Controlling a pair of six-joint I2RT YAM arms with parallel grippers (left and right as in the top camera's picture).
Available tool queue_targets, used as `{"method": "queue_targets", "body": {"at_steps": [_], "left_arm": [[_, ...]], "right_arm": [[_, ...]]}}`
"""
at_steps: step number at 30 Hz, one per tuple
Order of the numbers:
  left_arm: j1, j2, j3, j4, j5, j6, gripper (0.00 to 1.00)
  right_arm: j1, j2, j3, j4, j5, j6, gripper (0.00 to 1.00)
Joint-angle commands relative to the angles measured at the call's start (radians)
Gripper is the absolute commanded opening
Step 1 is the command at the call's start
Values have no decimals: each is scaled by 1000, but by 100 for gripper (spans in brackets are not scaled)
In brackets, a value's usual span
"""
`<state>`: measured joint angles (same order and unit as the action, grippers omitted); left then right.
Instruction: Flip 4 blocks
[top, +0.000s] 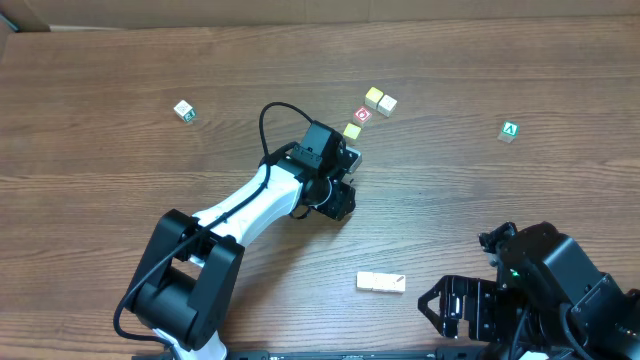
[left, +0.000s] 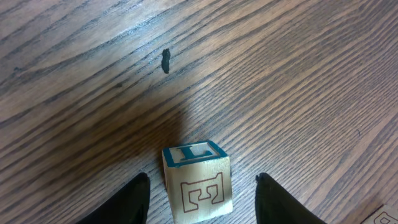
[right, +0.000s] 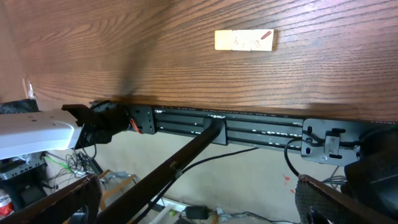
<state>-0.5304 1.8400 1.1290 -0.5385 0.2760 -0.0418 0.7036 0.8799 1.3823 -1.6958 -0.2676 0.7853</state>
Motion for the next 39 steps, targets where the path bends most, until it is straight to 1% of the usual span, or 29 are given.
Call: {"method": "queue_targets", "body": {"at_steps": [1, 8, 21, 26, 37, 39], "left_arm": [[-9, 21, 18, -4, 14, 12, 44], [-9, 21, 18, -7, 13, 12, 40], [-14, 35, 18, -11, 13, 12, 41], [-16, 55, 18, -10, 13, 0, 38], [-14, 55, 23, -8, 13, -4, 37], [-14, 55, 28, -11, 13, -4, 34]], "right_arm": [[3, -5, 24, 2, -16, 4, 100], [3, -5, 24, 2, -24, 9, 100], [3, -5, 24, 2, -26, 13, 100], [3, -5, 24, 2, -26, 19, 100], [3, -5, 24, 2, -26, 19, 100], [3, -5, 24, 2, -26, 19, 100]]}}
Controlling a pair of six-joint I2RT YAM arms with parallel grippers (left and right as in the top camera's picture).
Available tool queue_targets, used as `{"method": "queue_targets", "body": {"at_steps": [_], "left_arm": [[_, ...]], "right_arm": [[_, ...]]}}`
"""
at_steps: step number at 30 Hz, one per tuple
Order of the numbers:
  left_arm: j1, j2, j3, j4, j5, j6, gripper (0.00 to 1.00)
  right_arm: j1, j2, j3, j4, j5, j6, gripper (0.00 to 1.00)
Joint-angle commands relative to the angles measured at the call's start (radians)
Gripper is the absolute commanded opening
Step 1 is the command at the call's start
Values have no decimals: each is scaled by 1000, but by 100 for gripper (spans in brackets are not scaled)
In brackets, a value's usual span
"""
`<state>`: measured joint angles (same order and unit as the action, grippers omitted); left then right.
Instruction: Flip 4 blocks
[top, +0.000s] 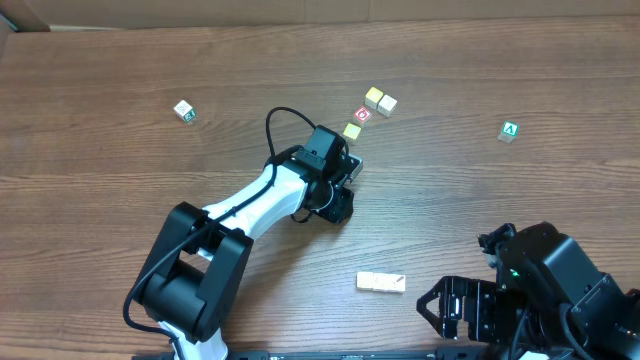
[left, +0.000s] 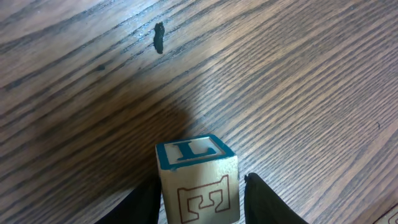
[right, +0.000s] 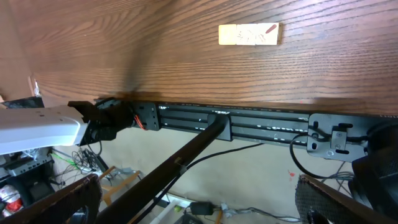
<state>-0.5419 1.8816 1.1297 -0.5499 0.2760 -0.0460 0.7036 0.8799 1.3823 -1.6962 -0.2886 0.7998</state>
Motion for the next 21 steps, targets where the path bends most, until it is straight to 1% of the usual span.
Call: {"method": "queue_targets", "body": {"at_steps": [1, 4, 9, 13, 16, 19, 21], "left_arm": [[-3, 13, 32, -2, 13, -3, 32], [-3, 13, 46, -11, 13, -3, 26], [-3, 13, 83, -50, 13, -3, 18], [-1, 13, 133, -132, 4, -21, 13], [0, 13, 185, -231, 2, -32, 4], [-1, 5, 220, -317, -14, -84, 4], [-10, -16, 217, -351, -97, -145, 4]], "right_arm": [[3, -5, 24, 3, -5, 5, 100], [3, -5, 24, 3, -5, 5, 100], [3, -5, 24, 3, -5, 5, 100], [3, -5, 24, 3, -5, 5, 100], [3, -5, 24, 3, -5, 4, 100], [3, -5, 24, 3, -5, 4, 100], [3, -5, 24, 3, -5, 4, 100]]}}
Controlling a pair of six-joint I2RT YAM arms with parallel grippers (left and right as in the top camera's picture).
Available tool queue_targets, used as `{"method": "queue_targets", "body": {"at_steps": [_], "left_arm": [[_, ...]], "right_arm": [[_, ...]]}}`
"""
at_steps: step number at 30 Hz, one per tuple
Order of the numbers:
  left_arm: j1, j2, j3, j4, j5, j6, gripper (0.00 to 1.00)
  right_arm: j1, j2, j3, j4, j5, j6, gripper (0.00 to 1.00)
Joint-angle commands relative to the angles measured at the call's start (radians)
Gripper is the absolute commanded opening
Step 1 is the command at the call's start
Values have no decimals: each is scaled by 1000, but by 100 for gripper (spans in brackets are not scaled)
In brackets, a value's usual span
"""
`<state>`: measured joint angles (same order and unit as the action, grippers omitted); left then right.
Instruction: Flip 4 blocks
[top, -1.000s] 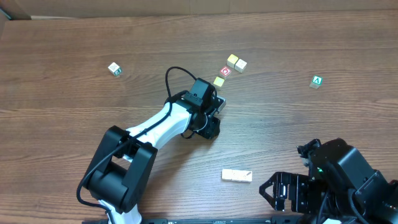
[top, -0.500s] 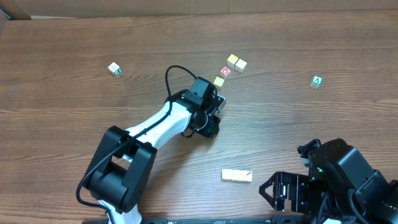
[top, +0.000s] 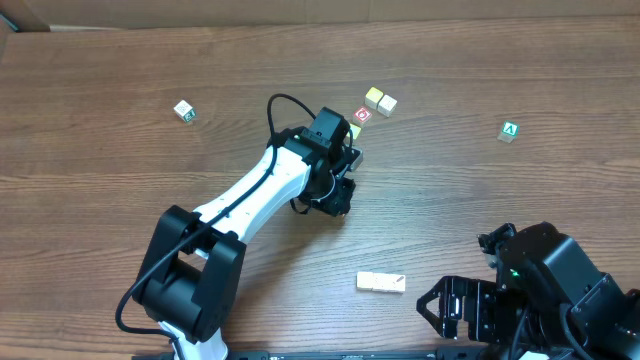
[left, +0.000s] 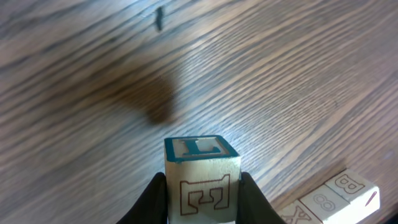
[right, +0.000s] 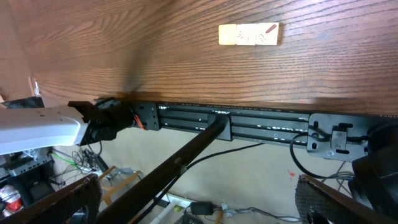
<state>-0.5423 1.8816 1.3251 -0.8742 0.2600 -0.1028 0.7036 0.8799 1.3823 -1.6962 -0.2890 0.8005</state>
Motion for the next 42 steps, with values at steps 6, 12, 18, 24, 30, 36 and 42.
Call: {"method": "queue_targets", "body": {"at_steps": [6, 12, 18, 24, 30, 36, 42], "left_arm": [[-96, -140, -45, -57, -205, -173, 4], [-172, -279, -174, -37, -219, -327, 4], [-243, -355, -350, 25, -219, -553, 4], [-325, -360, -461, 127, -189, -696, 4], [-405, -359, -499, 169, -202, -780, 4], [-426, -359, -507, 170, -252, -848, 4], [-427, -359, -512, 183, -261, -848, 4]], "right_arm": [[3, -5, 24, 3, -5, -9, 100], [3, -5, 24, 3, -4, -16, 100], [3, -5, 24, 2, -5, -24, 100], [3, -5, 24, 3, -5, -31, 100], [3, -5, 24, 3, -5, -31, 100], [3, -5, 24, 3, -13, -31, 100], [3, -5, 24, 3, -20, -31, 100]]}}
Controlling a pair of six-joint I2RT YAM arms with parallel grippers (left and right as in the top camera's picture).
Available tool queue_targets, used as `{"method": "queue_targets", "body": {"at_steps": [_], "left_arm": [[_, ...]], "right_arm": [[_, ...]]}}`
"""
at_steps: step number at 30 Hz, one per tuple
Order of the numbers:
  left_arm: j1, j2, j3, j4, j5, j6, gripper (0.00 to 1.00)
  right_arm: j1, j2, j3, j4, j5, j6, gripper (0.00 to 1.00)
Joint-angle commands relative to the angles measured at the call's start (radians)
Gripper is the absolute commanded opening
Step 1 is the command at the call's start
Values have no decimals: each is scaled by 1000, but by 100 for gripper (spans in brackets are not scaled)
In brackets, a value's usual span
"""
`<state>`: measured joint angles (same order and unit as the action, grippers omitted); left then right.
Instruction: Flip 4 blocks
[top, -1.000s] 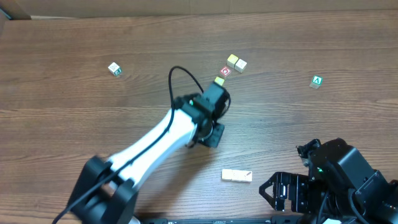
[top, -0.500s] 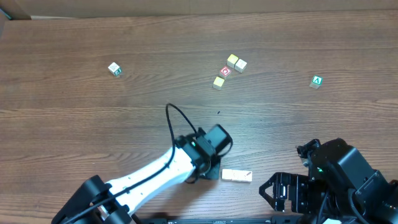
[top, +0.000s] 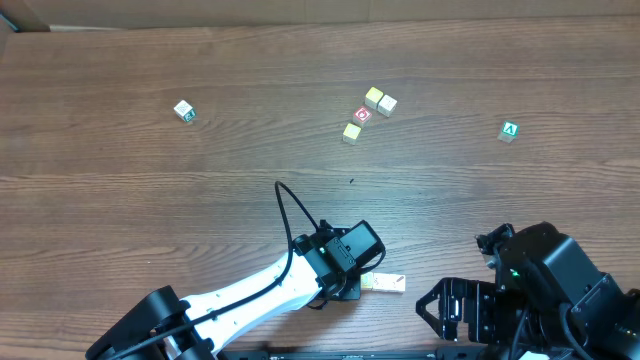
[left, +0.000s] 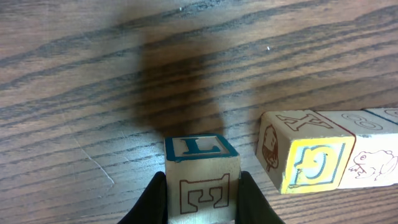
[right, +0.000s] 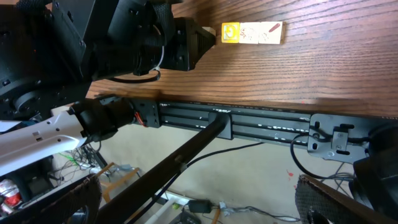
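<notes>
My left gripper is shut on a wooden block with a blue L on its top face and an outlined E facing the camera. It holds the block just left of a short row of blocks, with a small gap between them. Overhead, the left gripper is near the table's front edge, beside the row of blocks. The nearest block of the row shows a yellow face. My right gripper hangs wide open below the table's front edge, holding nothing.
Toward the back of the table lie a pair of pale blocks, a red block and a yellow block. A white-green block lies far left and a green A block far right. The right arm sits front right.
My left gripper, still shut on the L/E block, has moved from beside the block cluster mid-table to the front edge, next to the left end of the row. The right arm is unchanged.
My left gripper stood open around the L/E block on the table near the cluster. Its fingers then stood closer to the block, then shut on it and held it above the wood. Now the block is held beside the row at the front.
</notes>
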<state>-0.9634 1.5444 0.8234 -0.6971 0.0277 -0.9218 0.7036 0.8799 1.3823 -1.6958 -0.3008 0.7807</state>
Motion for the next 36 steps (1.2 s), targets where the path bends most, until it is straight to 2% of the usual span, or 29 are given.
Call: {"method": "queue_targets", "body": {"at_steps": [1, 36], "left_arm": [[-6, -22, -11, 8, -28, -29, 4], [-6, -20, -35, 66, 24, -20, 4]], "right_arm": [[3, -5, 24, 2, -8, -11, 100], [3, -5, 24, 2, -8, -10, 100]]}}
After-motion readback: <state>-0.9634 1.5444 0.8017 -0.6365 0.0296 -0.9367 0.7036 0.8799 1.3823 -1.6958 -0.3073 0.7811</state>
